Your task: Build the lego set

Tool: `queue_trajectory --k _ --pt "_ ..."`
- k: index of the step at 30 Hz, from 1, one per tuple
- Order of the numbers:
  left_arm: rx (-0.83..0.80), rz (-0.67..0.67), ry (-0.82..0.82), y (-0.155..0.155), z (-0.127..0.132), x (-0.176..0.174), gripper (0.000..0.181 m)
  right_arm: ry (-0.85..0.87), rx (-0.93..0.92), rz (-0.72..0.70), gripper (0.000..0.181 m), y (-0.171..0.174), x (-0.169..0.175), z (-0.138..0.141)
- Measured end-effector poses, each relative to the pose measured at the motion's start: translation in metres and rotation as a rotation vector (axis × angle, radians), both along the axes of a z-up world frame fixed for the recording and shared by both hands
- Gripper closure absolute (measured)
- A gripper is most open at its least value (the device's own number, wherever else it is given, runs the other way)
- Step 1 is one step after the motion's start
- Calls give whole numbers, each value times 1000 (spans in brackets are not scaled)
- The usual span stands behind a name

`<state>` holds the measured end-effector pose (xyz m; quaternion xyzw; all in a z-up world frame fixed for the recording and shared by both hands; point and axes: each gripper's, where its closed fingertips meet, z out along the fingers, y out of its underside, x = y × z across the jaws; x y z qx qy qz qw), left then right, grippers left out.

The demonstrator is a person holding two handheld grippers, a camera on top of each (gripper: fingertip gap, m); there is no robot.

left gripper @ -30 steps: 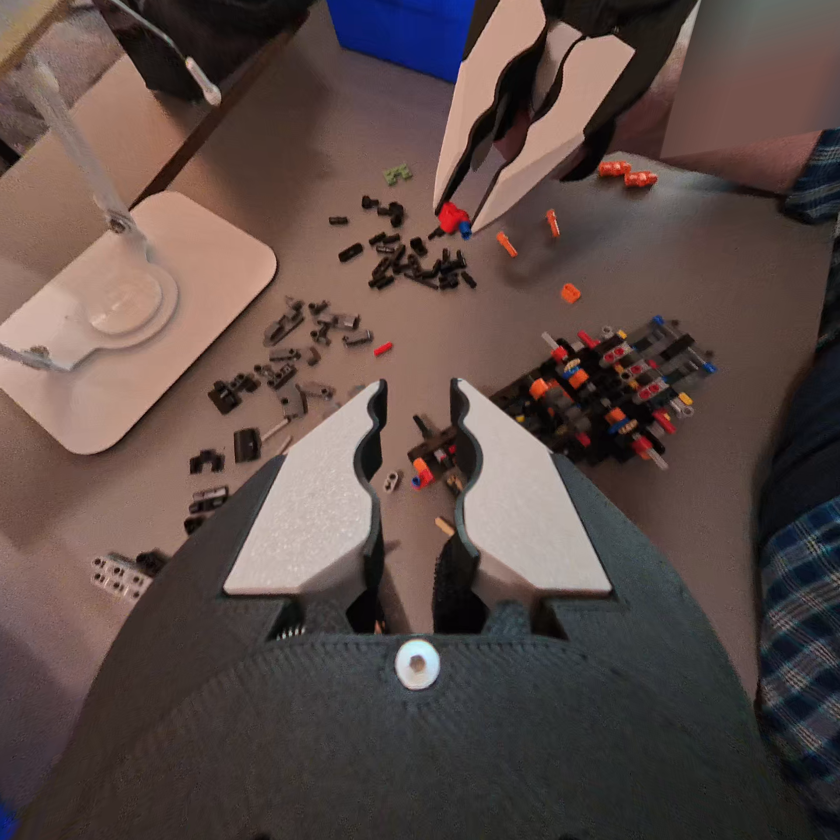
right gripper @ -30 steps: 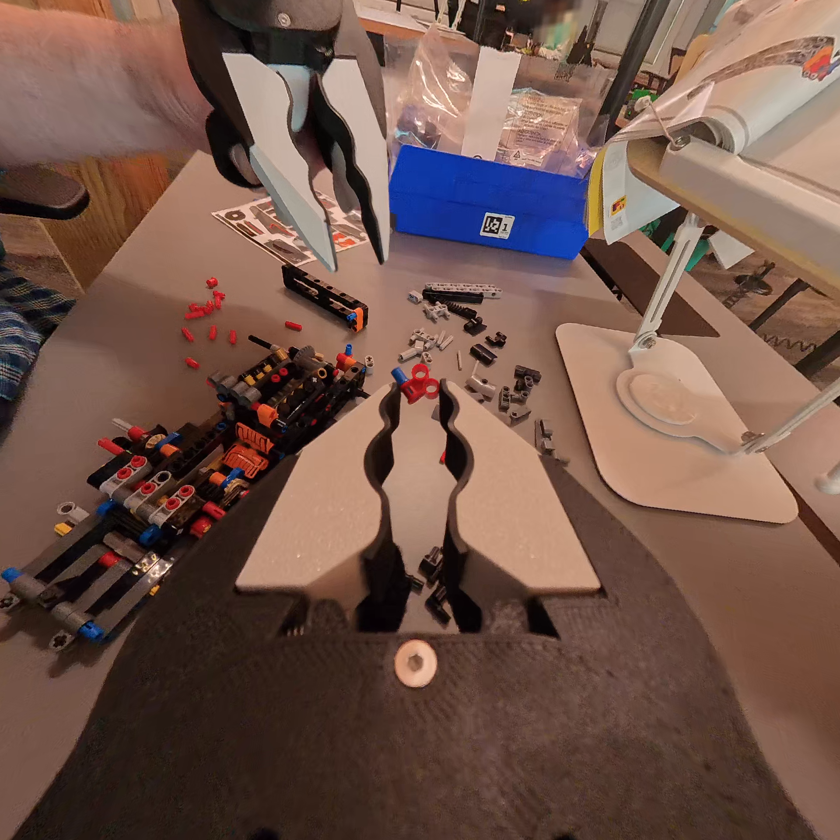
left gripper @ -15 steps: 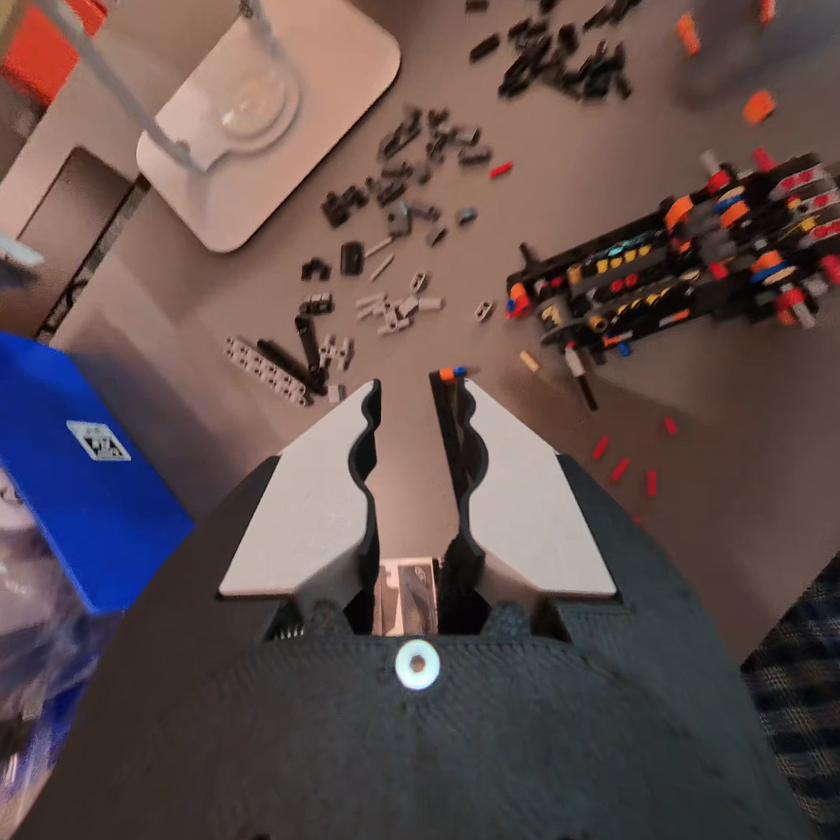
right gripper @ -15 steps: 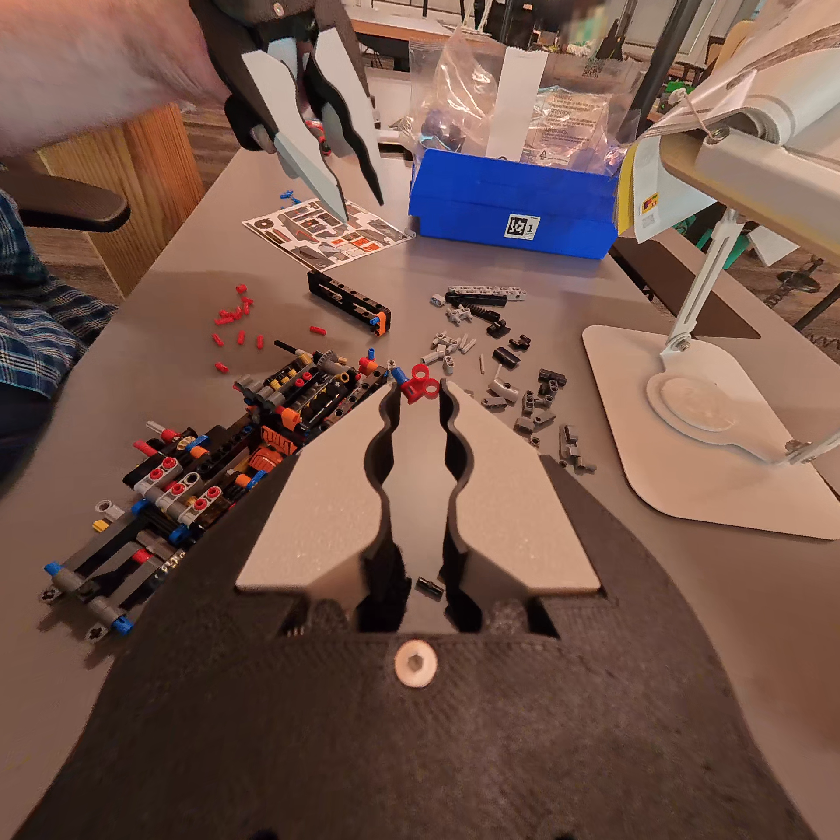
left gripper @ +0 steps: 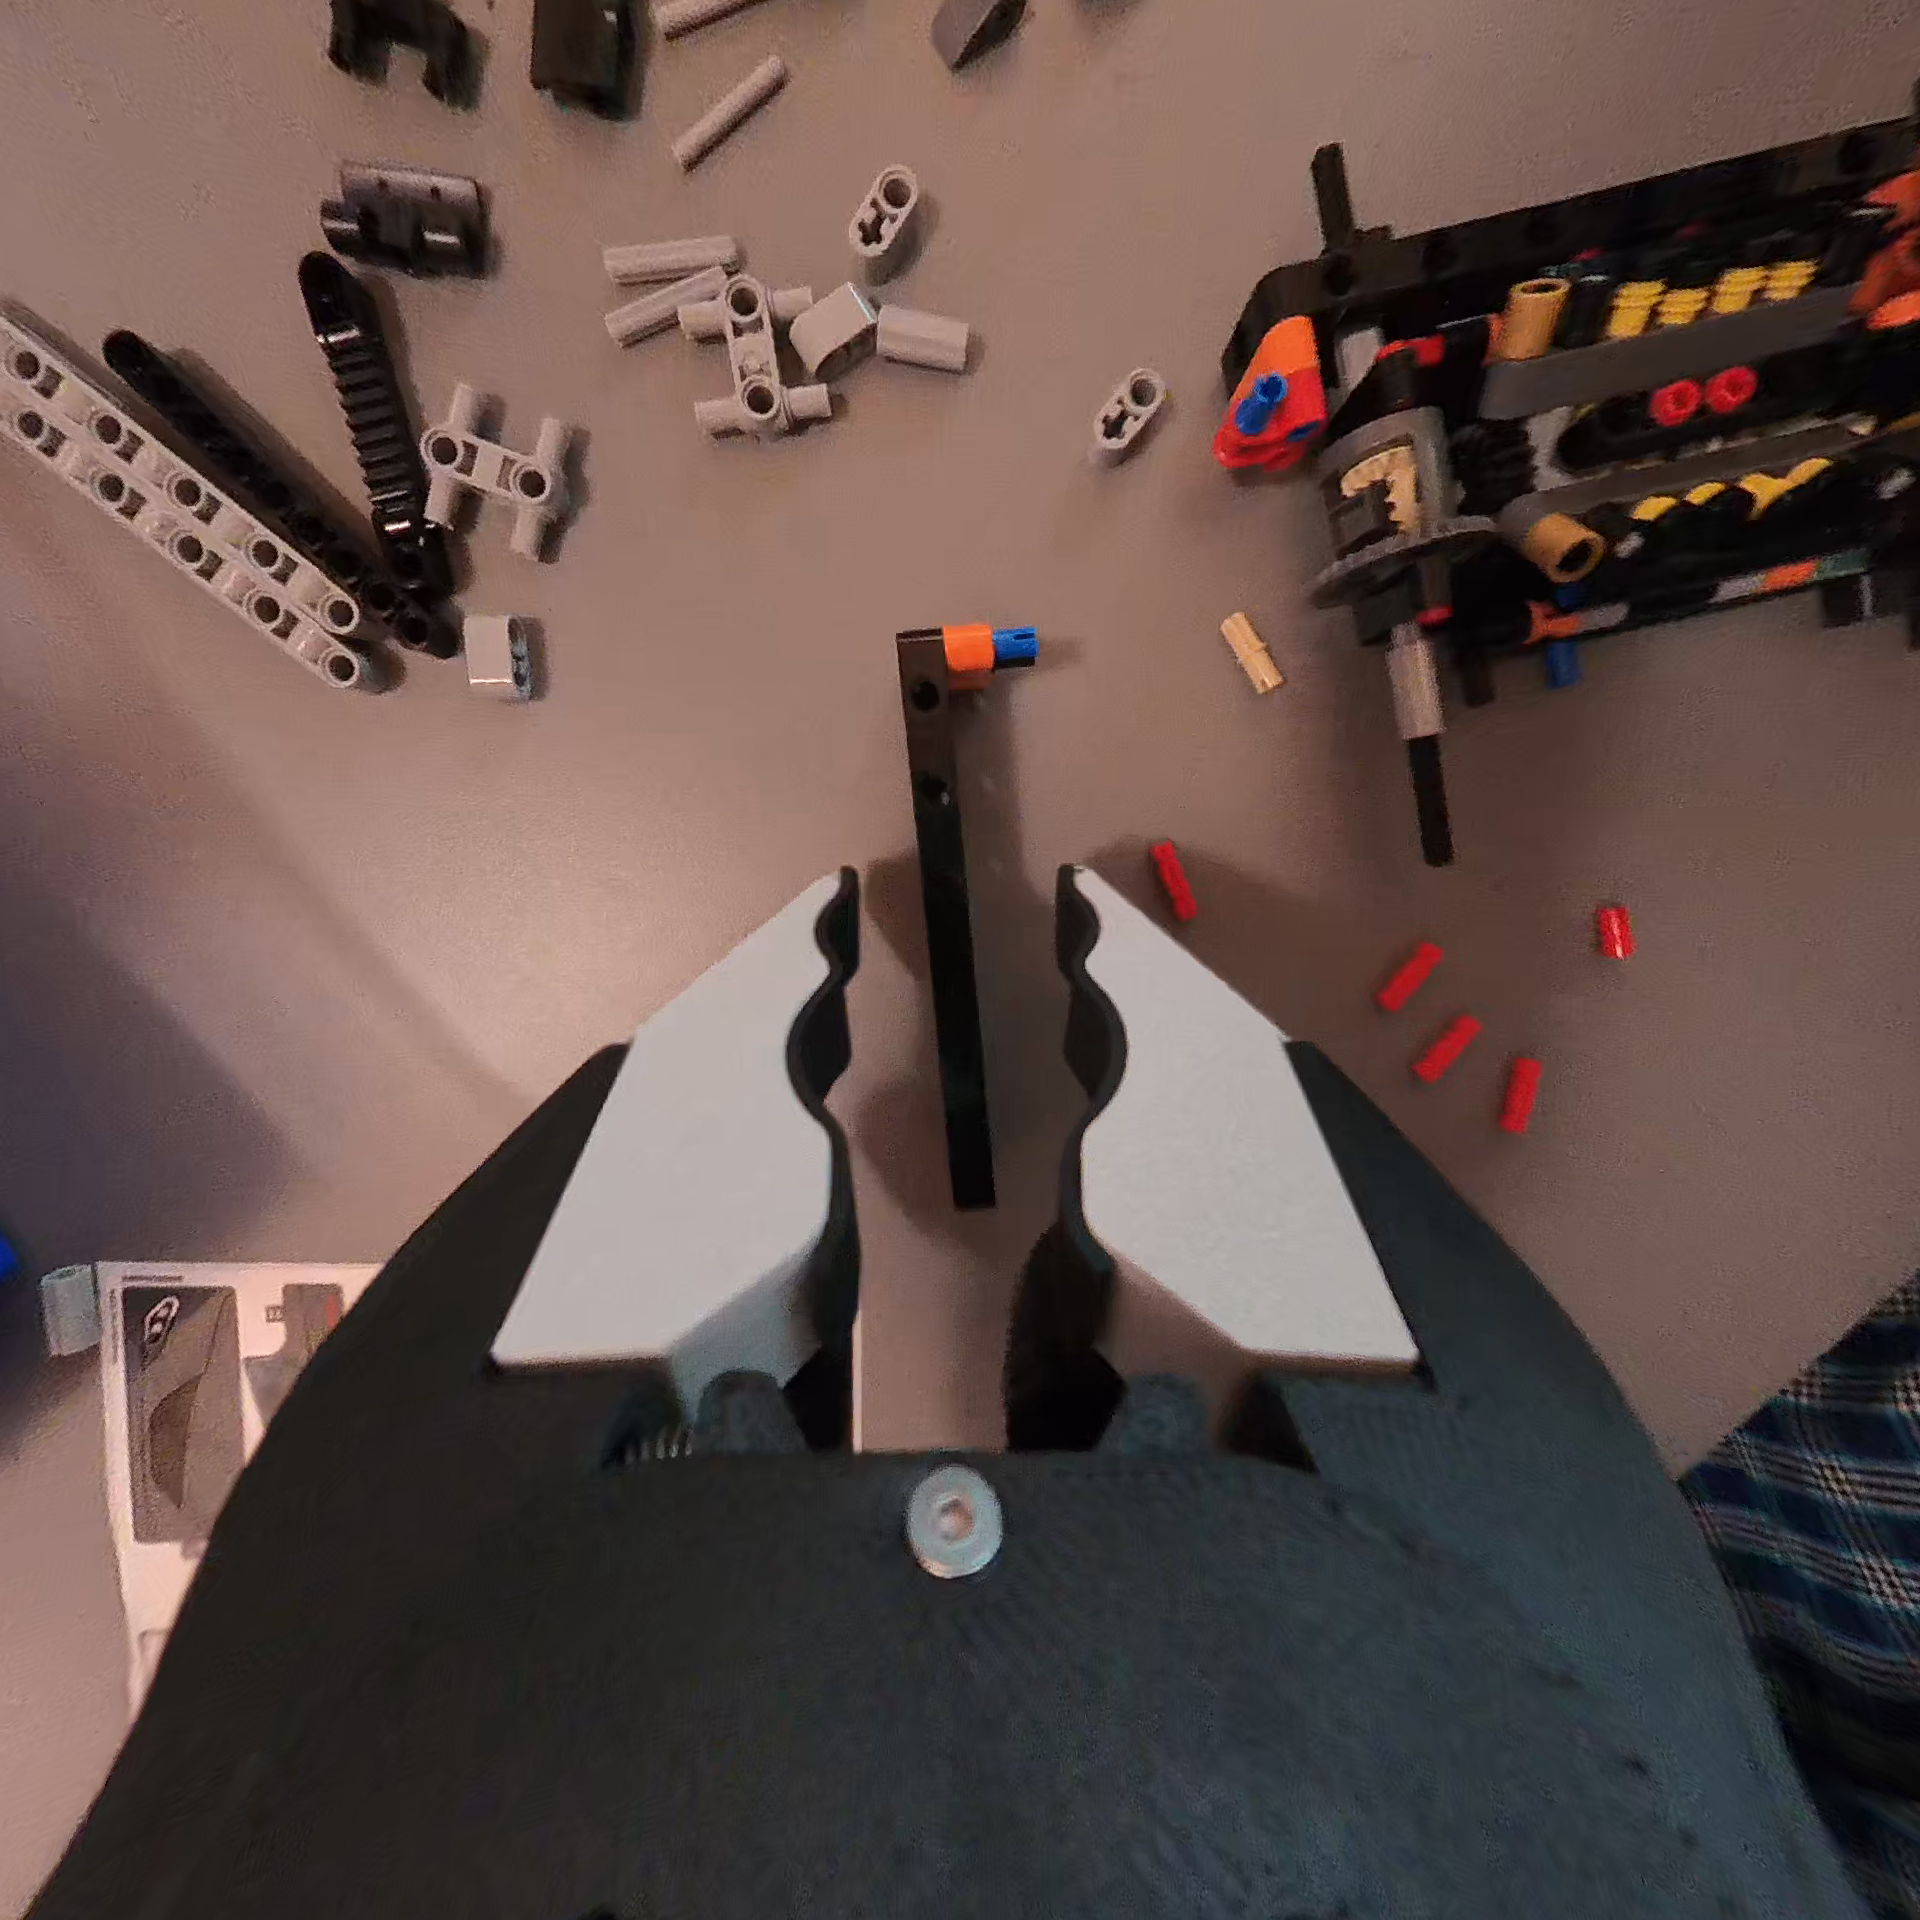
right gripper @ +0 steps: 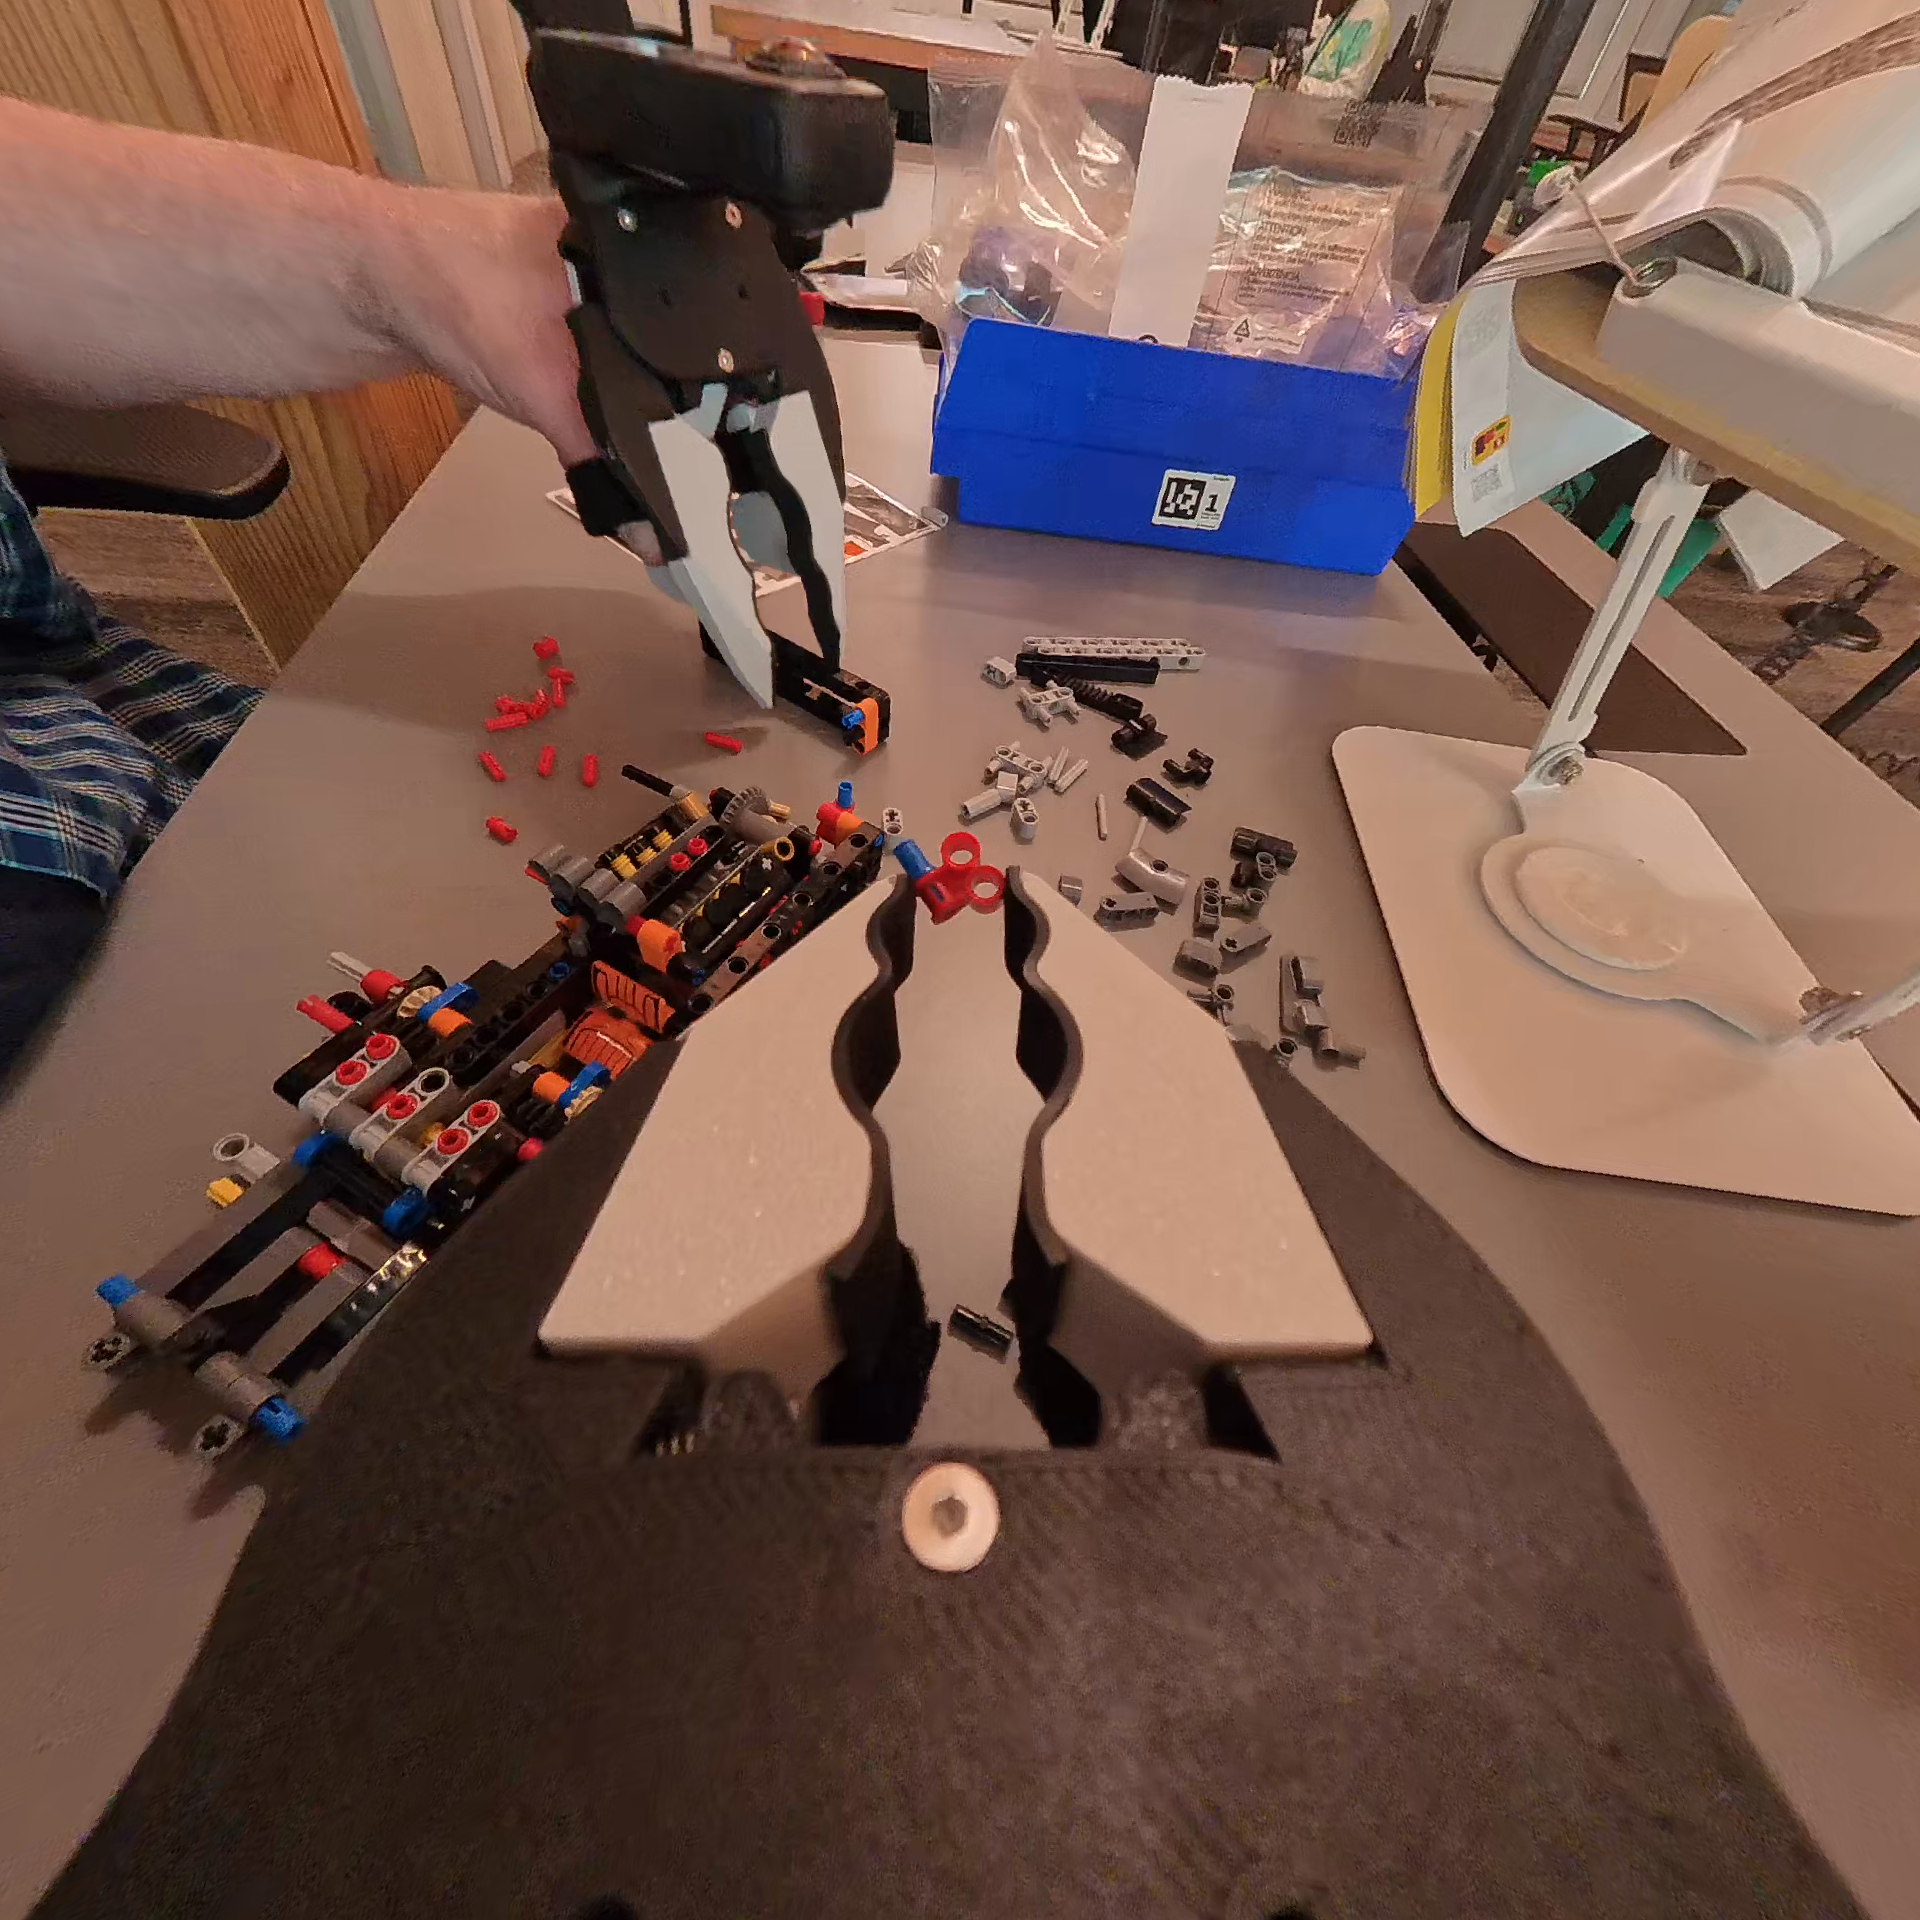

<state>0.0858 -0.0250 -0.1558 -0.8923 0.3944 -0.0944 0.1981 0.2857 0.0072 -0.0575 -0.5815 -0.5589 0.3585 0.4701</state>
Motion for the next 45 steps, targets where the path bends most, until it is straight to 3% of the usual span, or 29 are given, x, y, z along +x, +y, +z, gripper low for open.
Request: queue_trajectory --k 5,11,26,45 --pt "0 44 -61 8 -6 8 174 0 2 3 166 -1 -1 0" --pt "50 72 -158 21 11 20 174 1 7 -1 166 -2 -3 0" --pt "94 -32 -532 50 70 106 174 43 39 -68 166 6 -1 12" --pt "62 -104 -754 68 92 163 174 128 49 -196 166 26 10 25"
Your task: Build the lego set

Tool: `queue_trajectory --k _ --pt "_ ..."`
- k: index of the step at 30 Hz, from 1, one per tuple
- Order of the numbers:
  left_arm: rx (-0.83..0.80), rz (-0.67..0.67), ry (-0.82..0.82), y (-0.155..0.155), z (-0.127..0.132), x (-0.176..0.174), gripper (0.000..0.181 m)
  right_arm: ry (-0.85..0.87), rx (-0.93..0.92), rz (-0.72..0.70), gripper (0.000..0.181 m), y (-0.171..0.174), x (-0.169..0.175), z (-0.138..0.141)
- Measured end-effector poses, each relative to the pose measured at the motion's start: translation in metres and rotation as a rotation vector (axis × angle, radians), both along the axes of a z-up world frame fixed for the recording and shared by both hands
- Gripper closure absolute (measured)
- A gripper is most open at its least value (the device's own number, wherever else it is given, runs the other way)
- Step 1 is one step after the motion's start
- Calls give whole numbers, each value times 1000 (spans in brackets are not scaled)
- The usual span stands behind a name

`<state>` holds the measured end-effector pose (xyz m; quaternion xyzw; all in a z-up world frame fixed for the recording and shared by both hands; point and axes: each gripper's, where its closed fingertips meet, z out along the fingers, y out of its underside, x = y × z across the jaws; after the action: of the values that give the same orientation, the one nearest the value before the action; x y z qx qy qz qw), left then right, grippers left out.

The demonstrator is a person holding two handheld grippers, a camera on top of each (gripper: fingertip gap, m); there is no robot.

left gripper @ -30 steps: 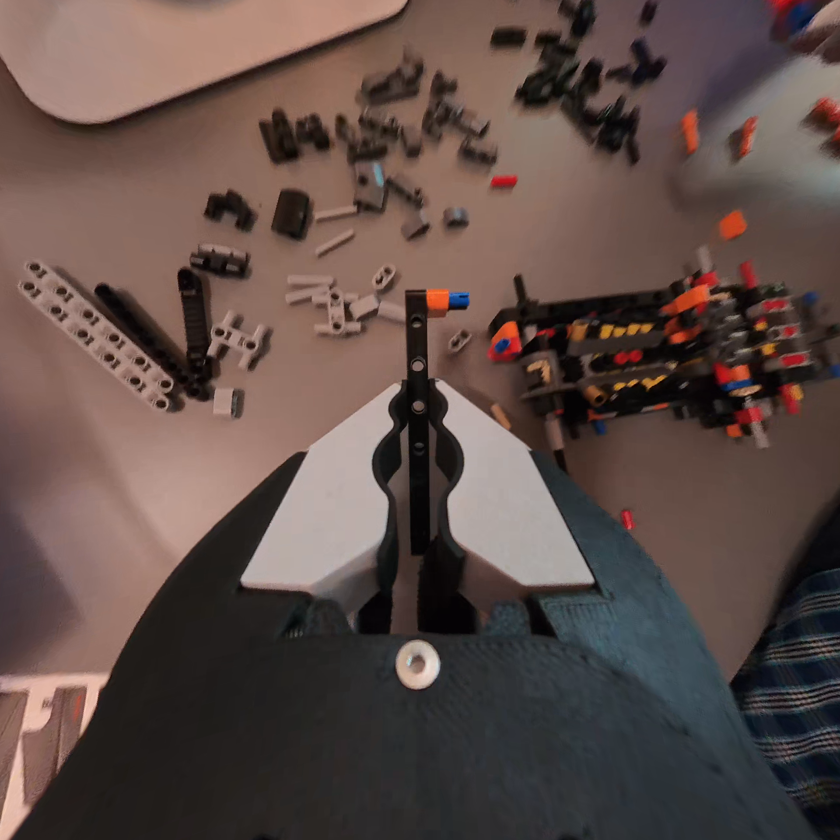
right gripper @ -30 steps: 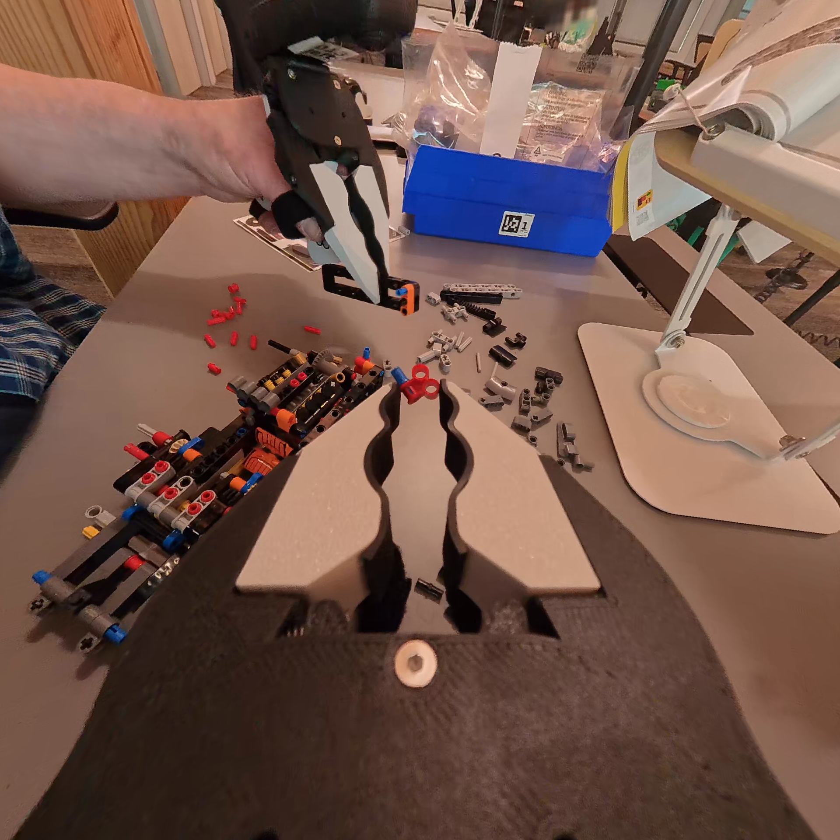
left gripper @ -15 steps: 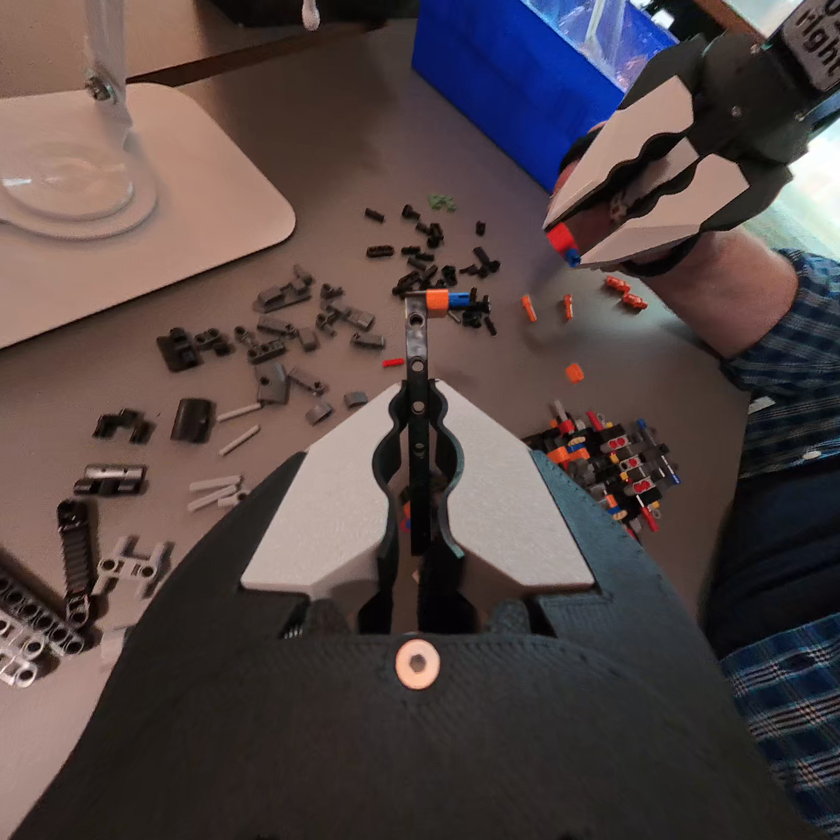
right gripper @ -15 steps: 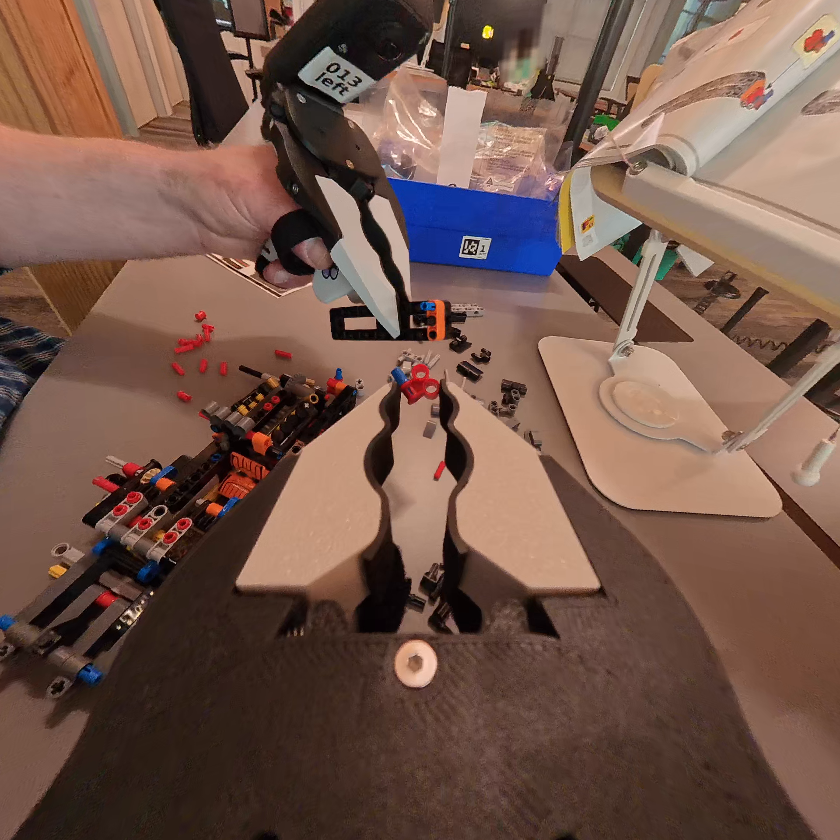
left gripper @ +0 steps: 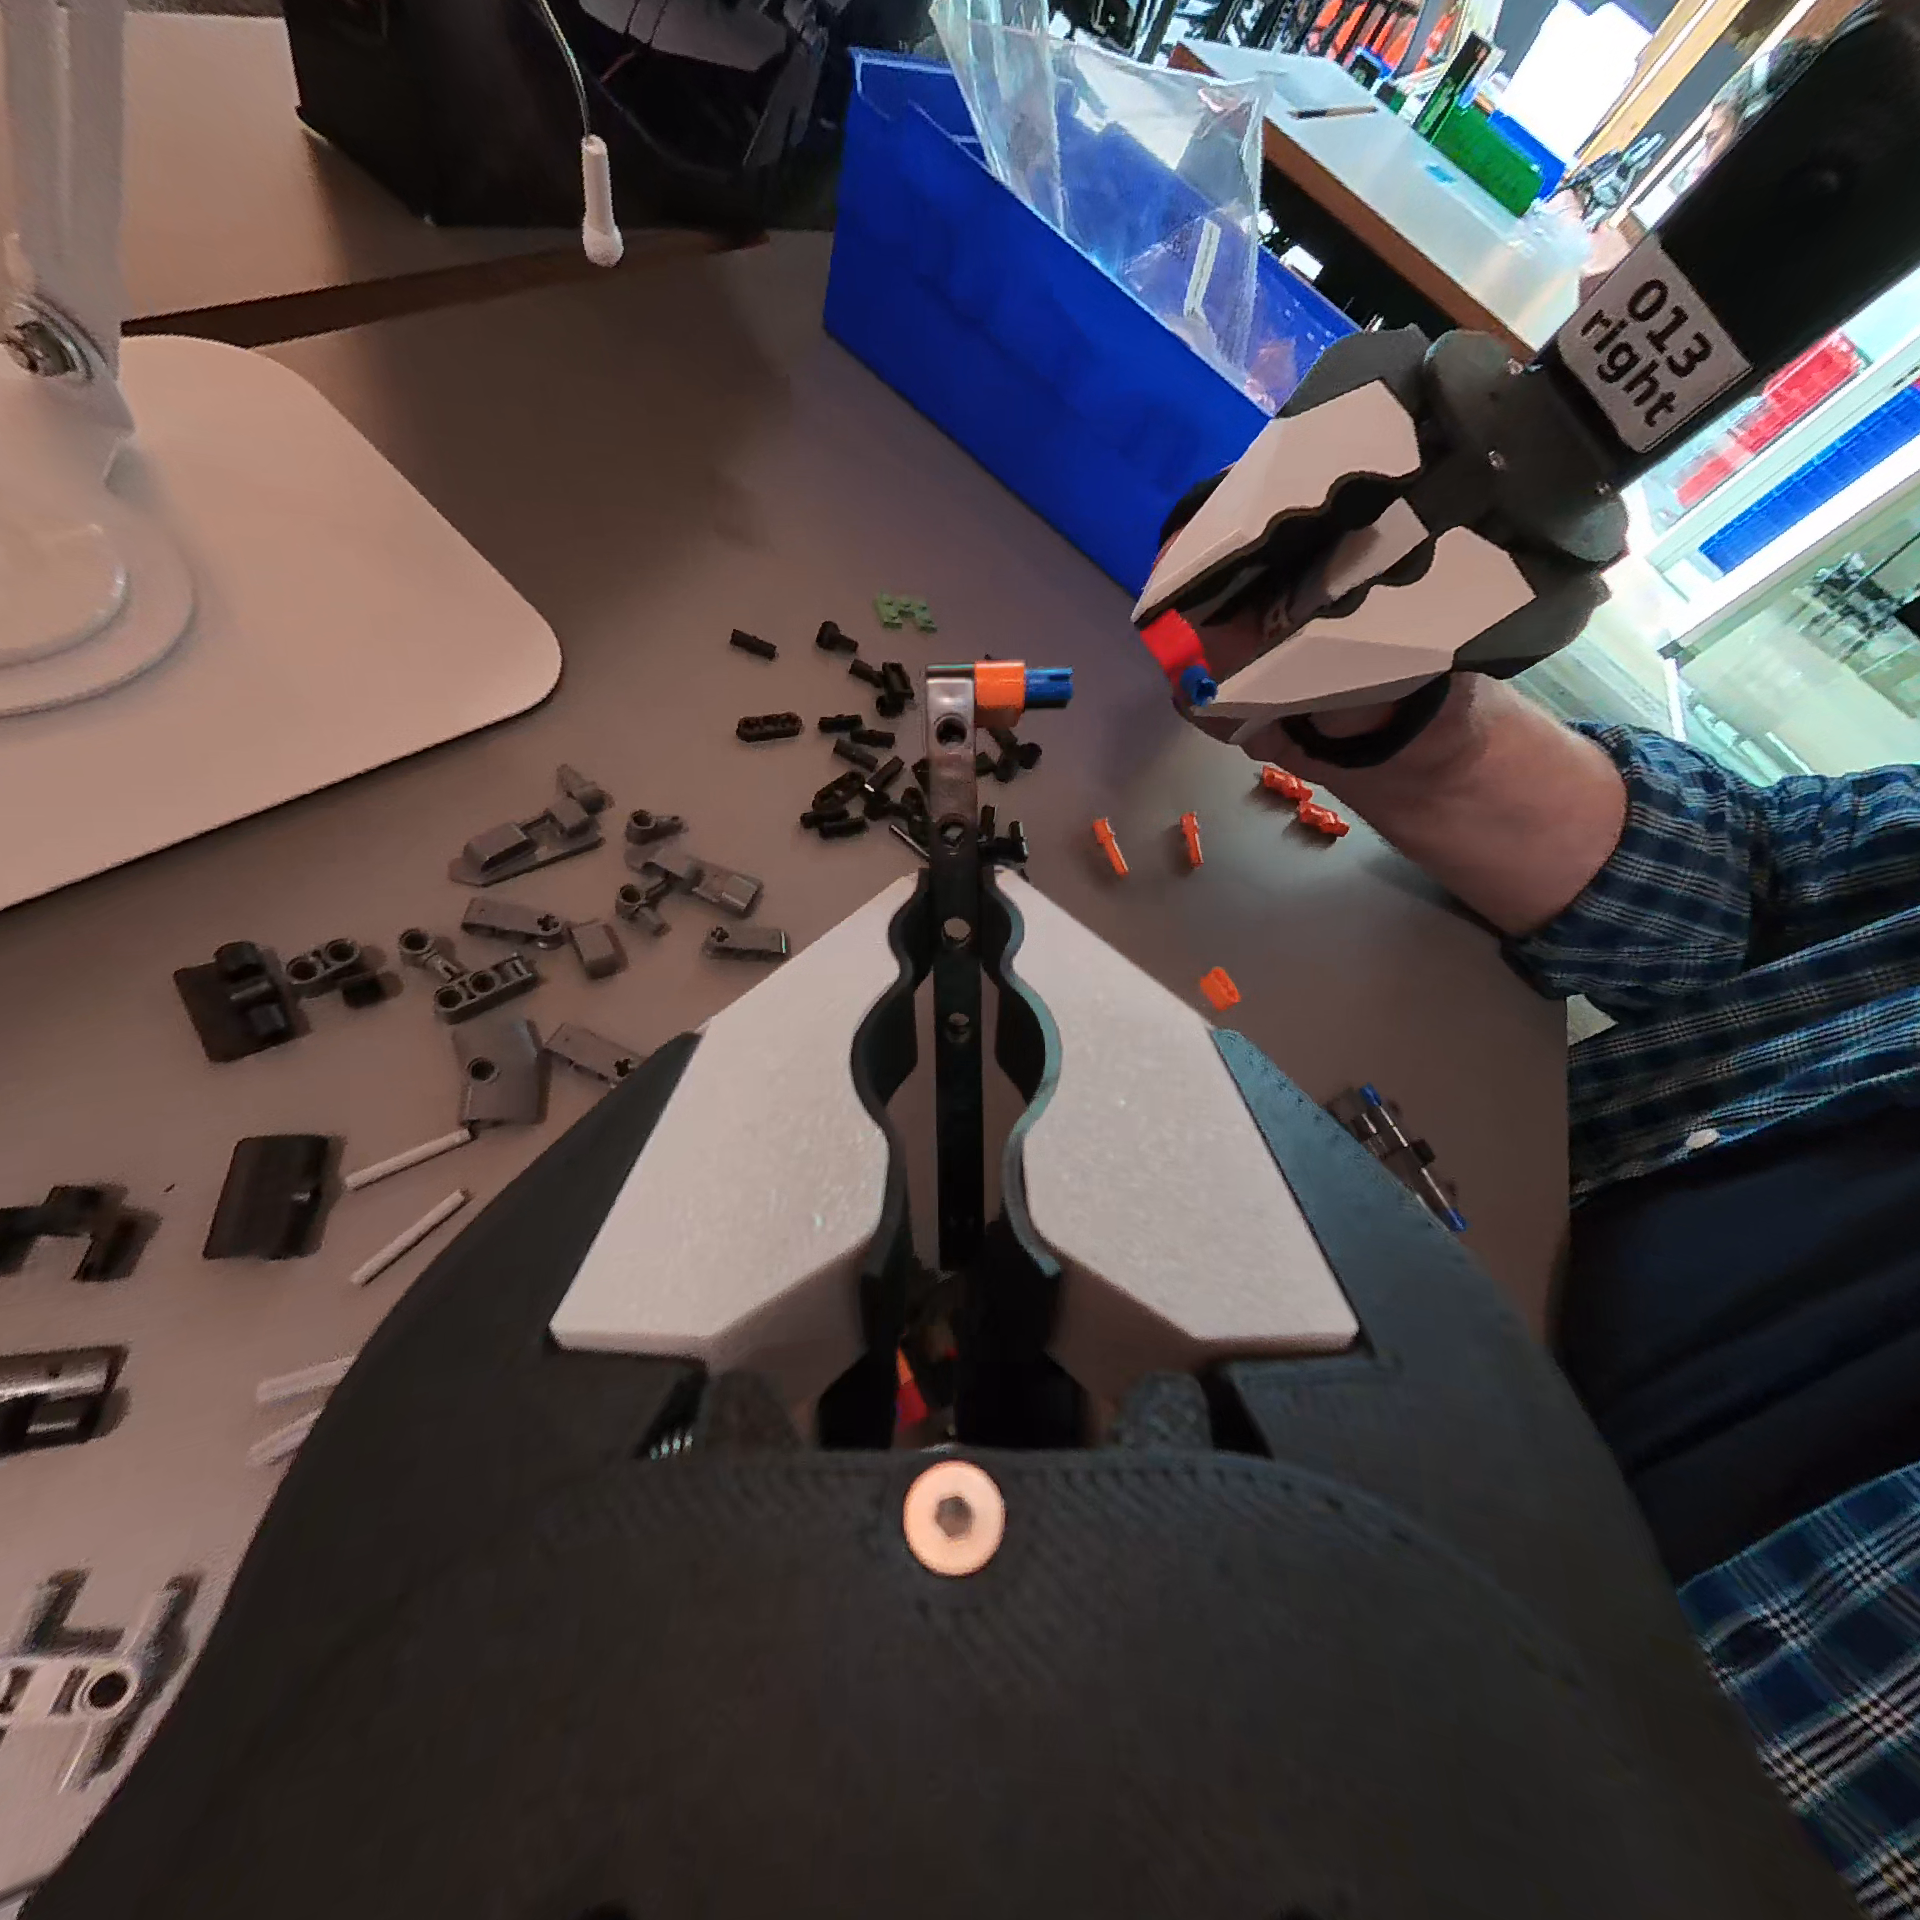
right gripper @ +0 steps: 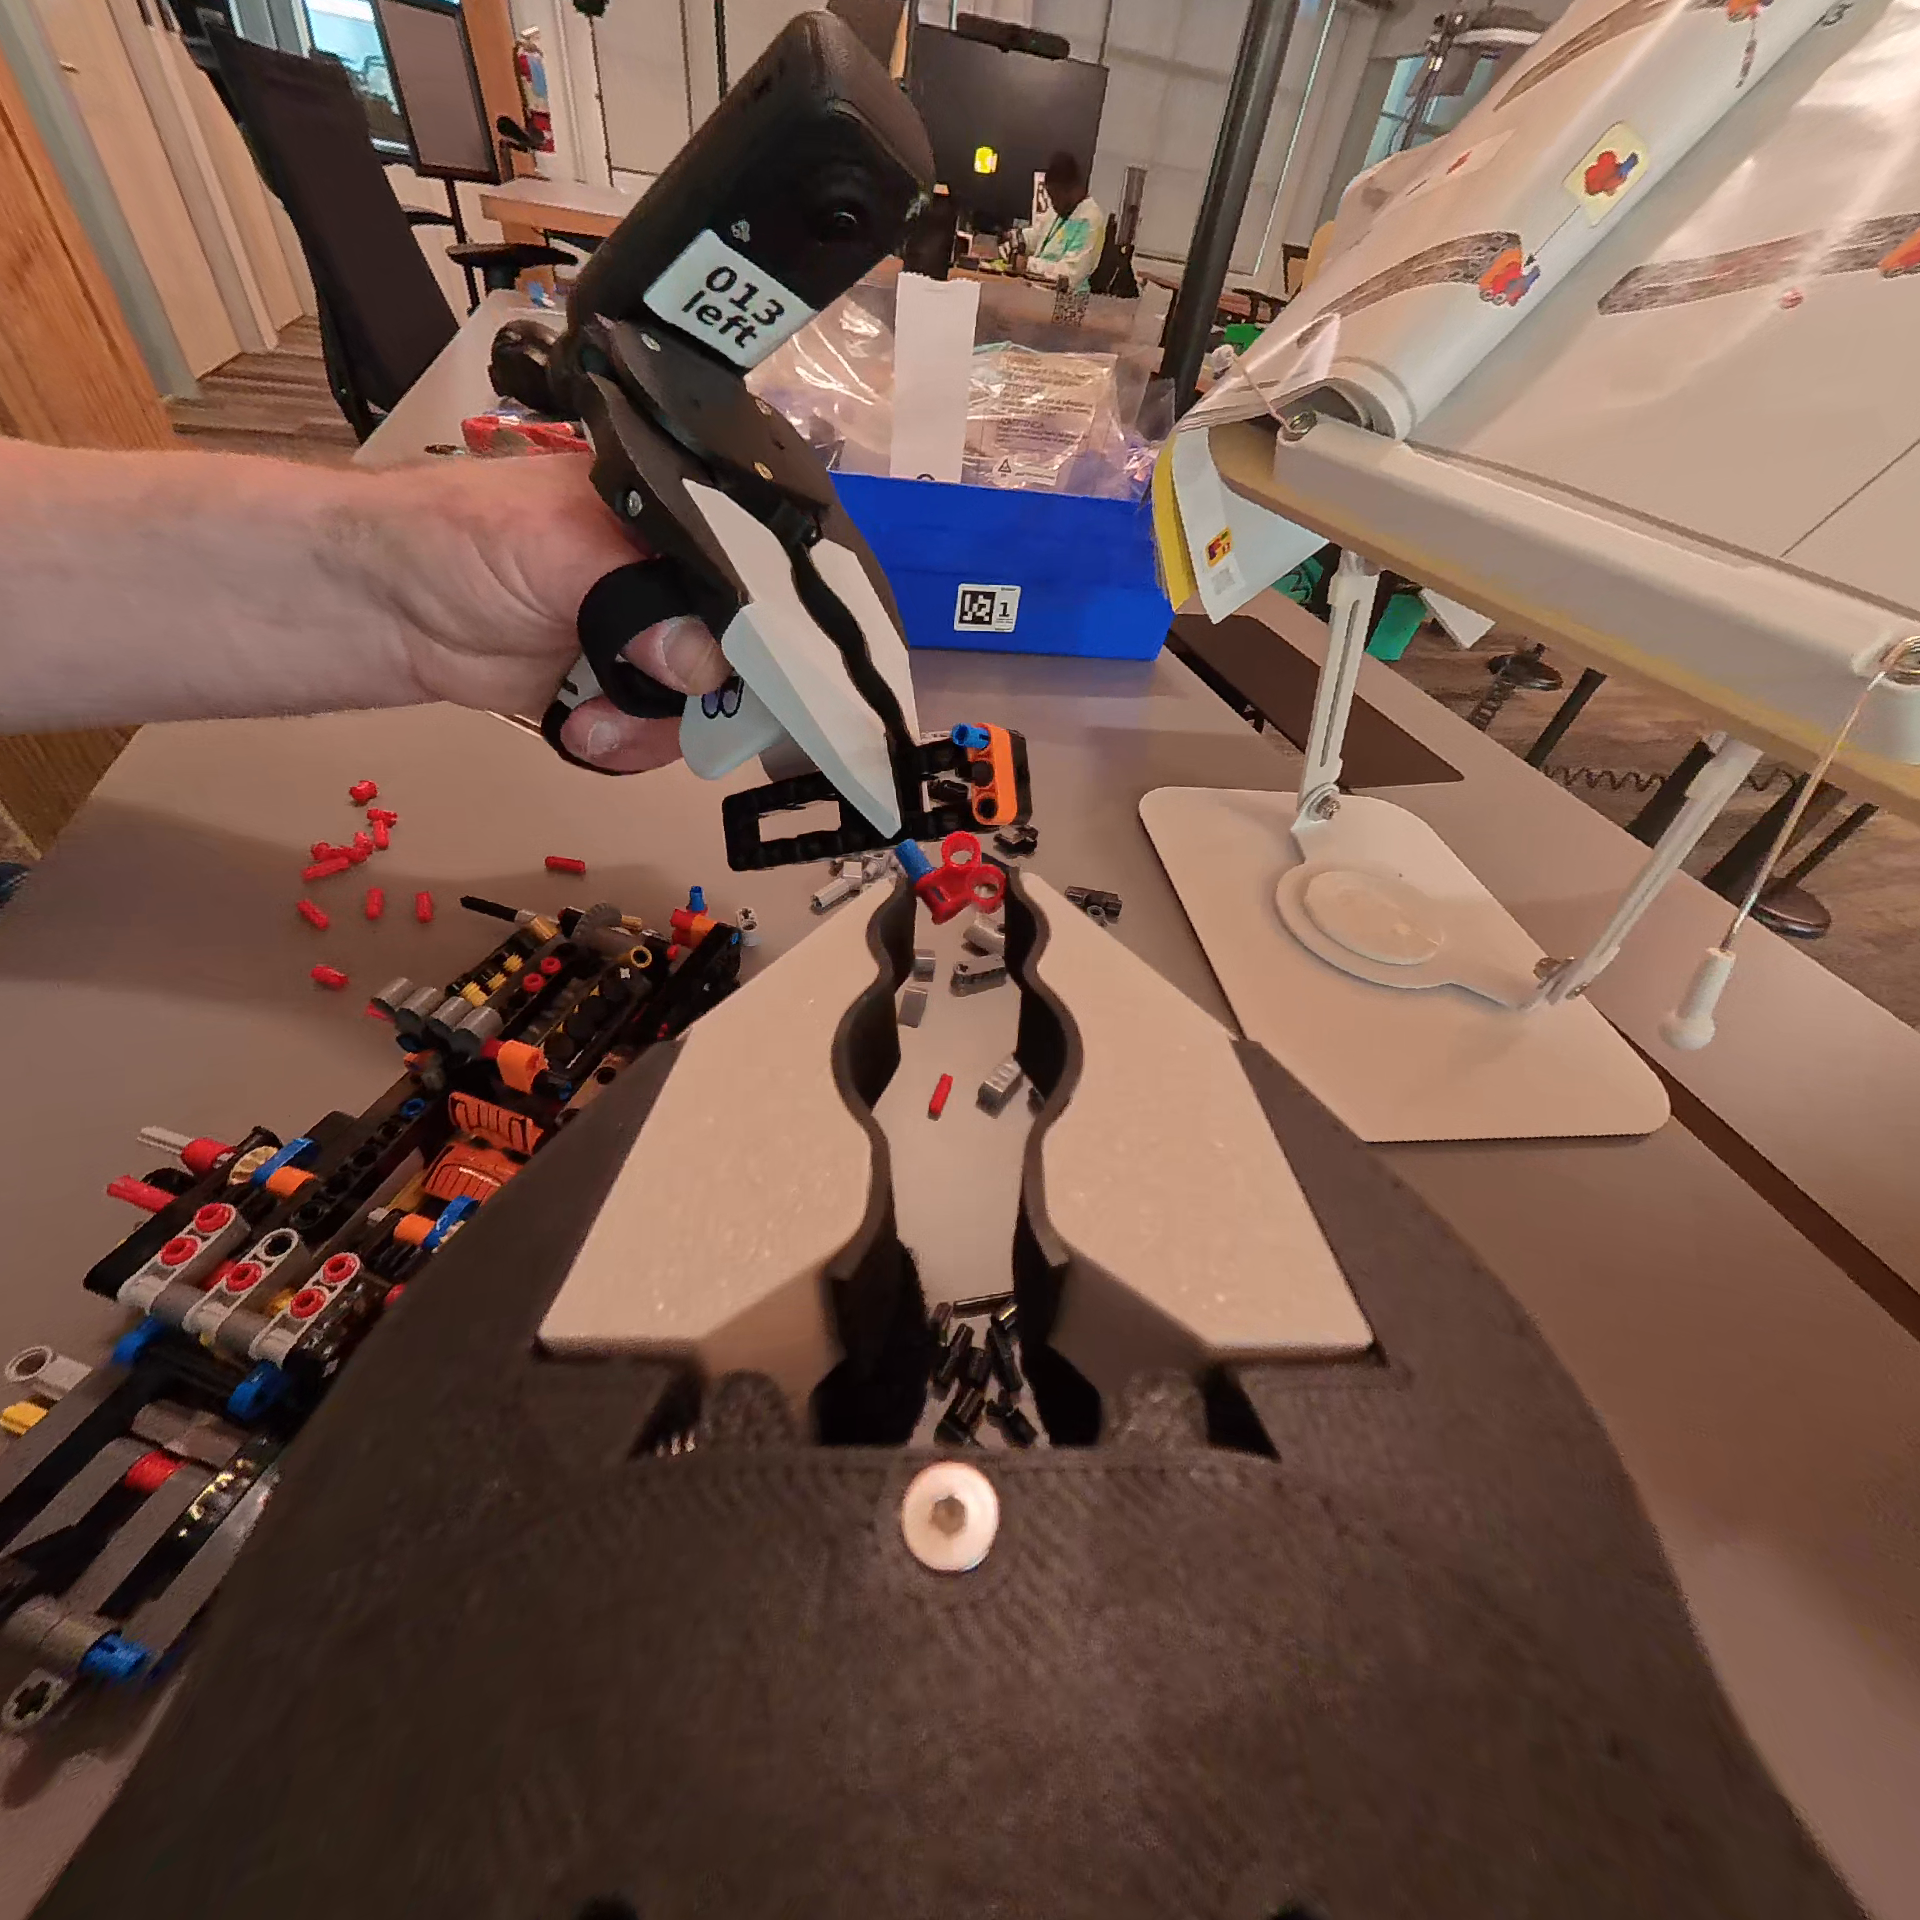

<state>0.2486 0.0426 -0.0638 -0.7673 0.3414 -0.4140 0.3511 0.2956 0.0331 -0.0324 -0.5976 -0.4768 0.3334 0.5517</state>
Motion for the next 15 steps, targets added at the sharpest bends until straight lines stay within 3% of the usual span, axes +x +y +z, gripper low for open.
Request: queue_trajectory --k 5,11,13,15 --pt "3 -4 1 0 0 5 174 7 -29 15 166 -1 -1 0" --pt "75 -59 171 -10 -15 2 174 -58 -119 95 166 -10 -9 -19" --pt "113 -78 241 -11 -22 -1 174 -104 -222 158 166 -18 -14 -33" --pt "145 -118 314 -15 -30 -3 174 -260 -278 165 166 -20 -10 -62"
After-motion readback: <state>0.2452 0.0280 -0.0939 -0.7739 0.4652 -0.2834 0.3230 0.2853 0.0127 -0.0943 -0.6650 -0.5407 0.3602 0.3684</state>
